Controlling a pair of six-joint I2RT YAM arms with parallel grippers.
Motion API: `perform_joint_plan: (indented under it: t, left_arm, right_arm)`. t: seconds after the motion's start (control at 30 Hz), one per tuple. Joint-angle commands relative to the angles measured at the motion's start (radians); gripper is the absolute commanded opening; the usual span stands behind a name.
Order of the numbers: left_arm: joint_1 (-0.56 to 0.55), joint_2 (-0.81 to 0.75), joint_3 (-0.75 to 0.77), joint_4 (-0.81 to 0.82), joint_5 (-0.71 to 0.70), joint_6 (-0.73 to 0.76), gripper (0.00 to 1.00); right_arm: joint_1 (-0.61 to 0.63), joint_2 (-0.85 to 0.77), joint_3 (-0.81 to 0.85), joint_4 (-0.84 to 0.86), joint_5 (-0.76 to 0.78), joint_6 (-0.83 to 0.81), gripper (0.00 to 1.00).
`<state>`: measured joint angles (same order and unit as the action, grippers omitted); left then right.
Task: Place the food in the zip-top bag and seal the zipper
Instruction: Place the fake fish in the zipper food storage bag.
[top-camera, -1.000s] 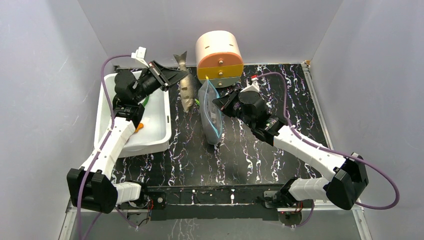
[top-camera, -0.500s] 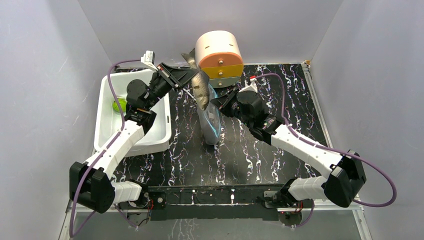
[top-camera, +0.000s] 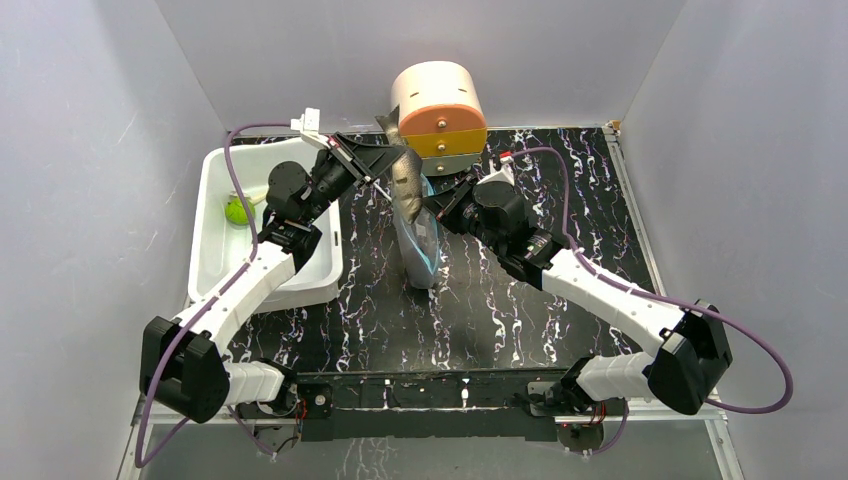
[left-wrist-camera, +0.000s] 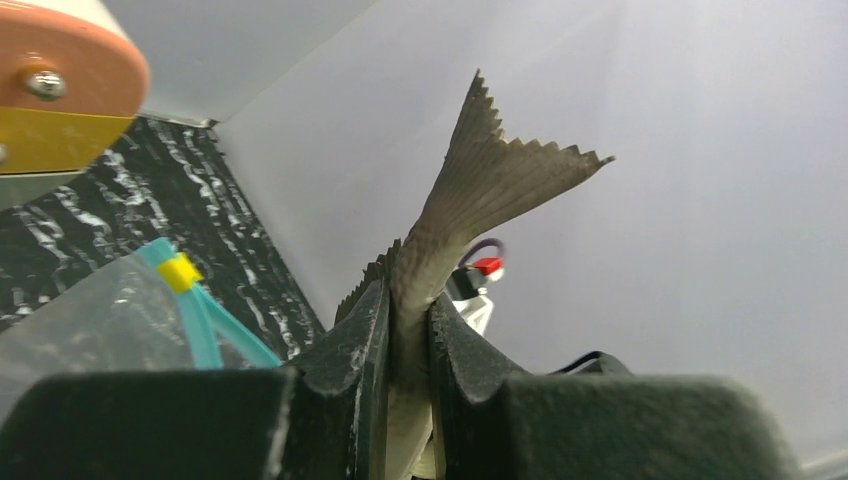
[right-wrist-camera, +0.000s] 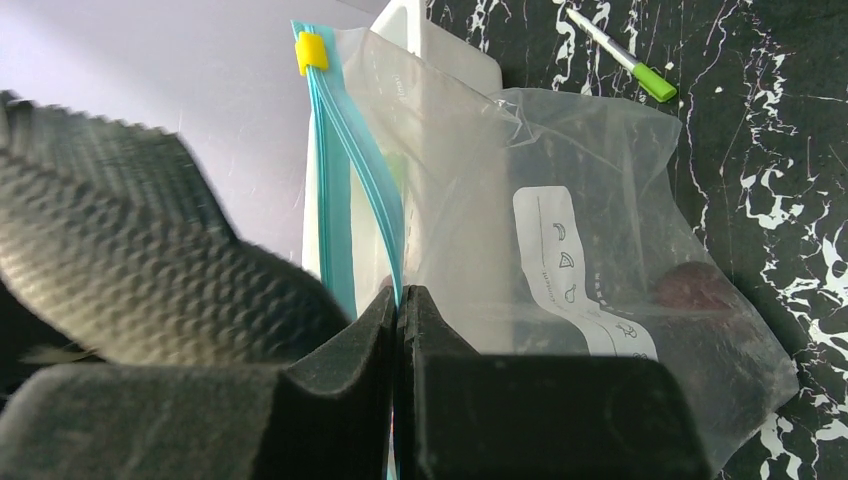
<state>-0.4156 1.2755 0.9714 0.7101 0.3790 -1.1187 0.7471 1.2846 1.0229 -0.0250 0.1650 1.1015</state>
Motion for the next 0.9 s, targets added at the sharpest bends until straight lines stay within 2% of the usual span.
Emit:
perform_joint_plan:
  t: [0.0,0.17,0.4,0.6,0.73,0.8,0.87]
  left_arm:
    - [-0.014,-0.050,0.010,-0.096,-0.066,0.186,0.00]
    - [-0.022,-0.069,-0.003,-0.159,-0.114,0.284,0.00]
    - [-0.025,-0.075,-0.003,-0.208,-0.119,0.308,0.00]
    - [-0.025,-0.076,-0.082,-0.056,-0.063,0.250,0.00]
    - [-0.025,-0.070,-0.079,0.025,-0.018,0.188,0.00]
    - [-0.025,-0.081,-0.076,0.027,-0.025,0.184,0.00]
    - [-0.025,-0.098,-0.123,0.122,-0.038,0.130,0.00]
  right_arm:
    - [0.008,-0.043,0.048,0.067,0.017,-0.015,0.00]
    - [0.008,-0.050,0.034,0.085,0.009,-0.005,0.00]
    - [0.008,-0.062,0.024,0.110,0.019,-0.003,0.00]
    - [0.009,-0.062,0.017,0.158,0.022,0.026,0.00]
    - [0.008,-0.050,0.027,0.171,0.016,0.066,0.00]
    - [0.009,-0.059,0.019,0.184,0.011,0.100,0.00]
    - [0.009,-0.078,-0.016,0.228,-0.014,0.171,0.00]
